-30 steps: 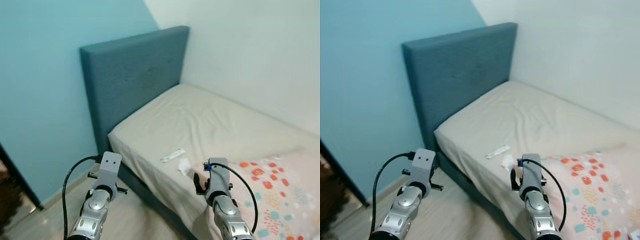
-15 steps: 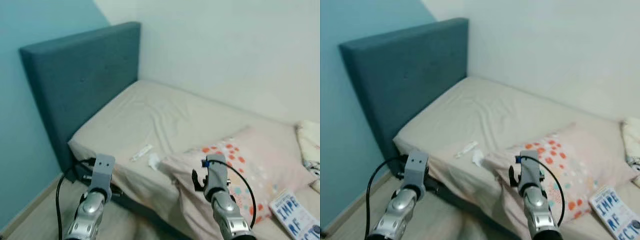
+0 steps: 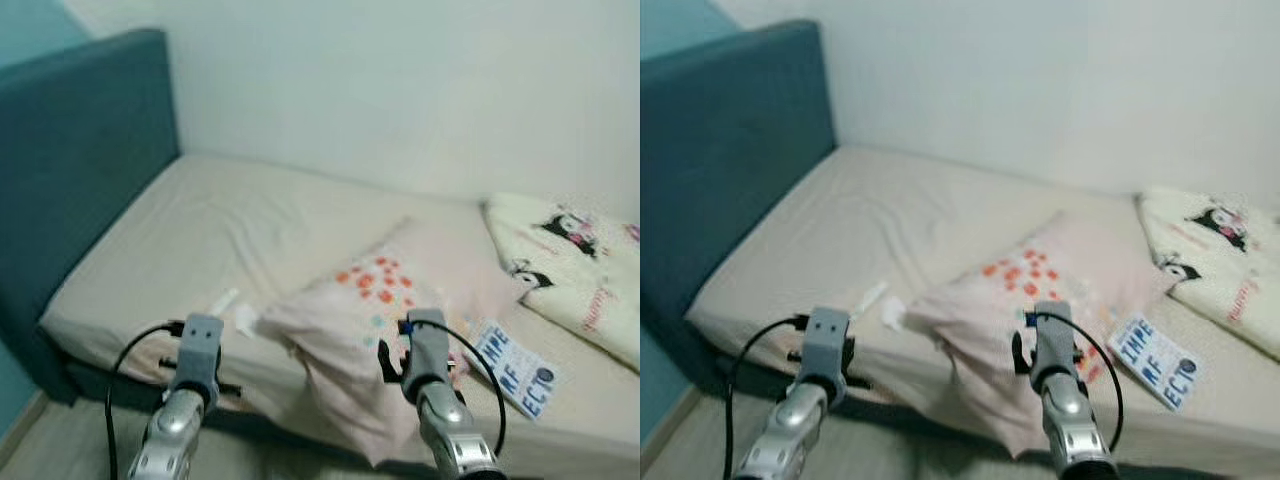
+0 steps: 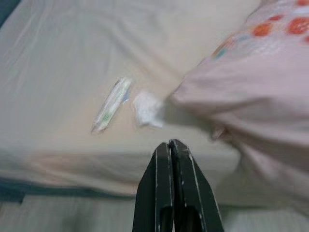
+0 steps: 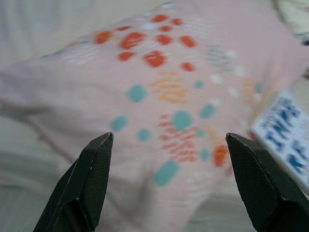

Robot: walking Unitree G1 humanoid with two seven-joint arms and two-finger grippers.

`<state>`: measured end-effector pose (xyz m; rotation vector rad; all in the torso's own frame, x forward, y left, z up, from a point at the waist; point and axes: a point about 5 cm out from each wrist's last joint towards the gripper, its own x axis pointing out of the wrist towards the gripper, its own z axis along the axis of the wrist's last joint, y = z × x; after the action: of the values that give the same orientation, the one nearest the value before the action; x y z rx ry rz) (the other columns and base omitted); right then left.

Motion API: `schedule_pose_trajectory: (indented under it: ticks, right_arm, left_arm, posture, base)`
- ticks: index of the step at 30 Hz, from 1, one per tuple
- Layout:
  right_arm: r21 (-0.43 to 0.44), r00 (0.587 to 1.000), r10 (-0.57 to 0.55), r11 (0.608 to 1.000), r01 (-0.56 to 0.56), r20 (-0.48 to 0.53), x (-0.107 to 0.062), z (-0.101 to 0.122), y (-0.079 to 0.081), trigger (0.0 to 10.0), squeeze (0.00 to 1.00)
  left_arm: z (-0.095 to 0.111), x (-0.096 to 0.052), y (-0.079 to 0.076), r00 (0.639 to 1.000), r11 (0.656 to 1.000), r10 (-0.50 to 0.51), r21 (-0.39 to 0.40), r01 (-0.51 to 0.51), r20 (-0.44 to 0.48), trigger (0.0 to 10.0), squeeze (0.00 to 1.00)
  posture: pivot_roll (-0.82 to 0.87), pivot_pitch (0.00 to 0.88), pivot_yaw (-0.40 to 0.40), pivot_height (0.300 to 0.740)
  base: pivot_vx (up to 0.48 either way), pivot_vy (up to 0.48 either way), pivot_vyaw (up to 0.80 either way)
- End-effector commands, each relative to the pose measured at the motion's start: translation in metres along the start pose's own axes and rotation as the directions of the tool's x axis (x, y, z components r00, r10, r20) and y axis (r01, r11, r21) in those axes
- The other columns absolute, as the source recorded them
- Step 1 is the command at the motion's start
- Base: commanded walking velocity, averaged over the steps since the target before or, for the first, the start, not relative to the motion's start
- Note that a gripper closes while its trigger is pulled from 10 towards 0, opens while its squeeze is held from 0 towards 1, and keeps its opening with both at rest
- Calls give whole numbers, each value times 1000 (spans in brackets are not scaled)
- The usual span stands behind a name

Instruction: Clean up the room

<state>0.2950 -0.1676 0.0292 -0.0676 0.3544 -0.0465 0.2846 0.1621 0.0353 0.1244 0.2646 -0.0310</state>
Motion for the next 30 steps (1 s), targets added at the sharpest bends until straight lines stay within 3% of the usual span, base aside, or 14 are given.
schedule_pose_trajectory:
  ticks: [1,16,30]
  right_arm:
    - [4,1000,-15,1000,15,4,1,1,-4,10000,0]
    - [-5,1000,-10,1000,10,21,3,8,-4,10000,0]
    - [1,999,-2,1000,2,35,4,11,-2,10000,0]
  left_arm:
    - [-1,0,-4,1000,1000,7,-26,-7,1,10000,0]
    - [2,1,-2,1000,999,30,-39,-29,6,10000,0]
    - [6,4,-3,1000,998,28,-60,-27,11,10000,0]
  posture:
    - [-16,0,-115,740]
    - [-18,0,-118,740]
    - [-23,0,-107,740]
  base:
    - [0,0,-800]
    - [0,0,-800]
    - [0,0,-30]
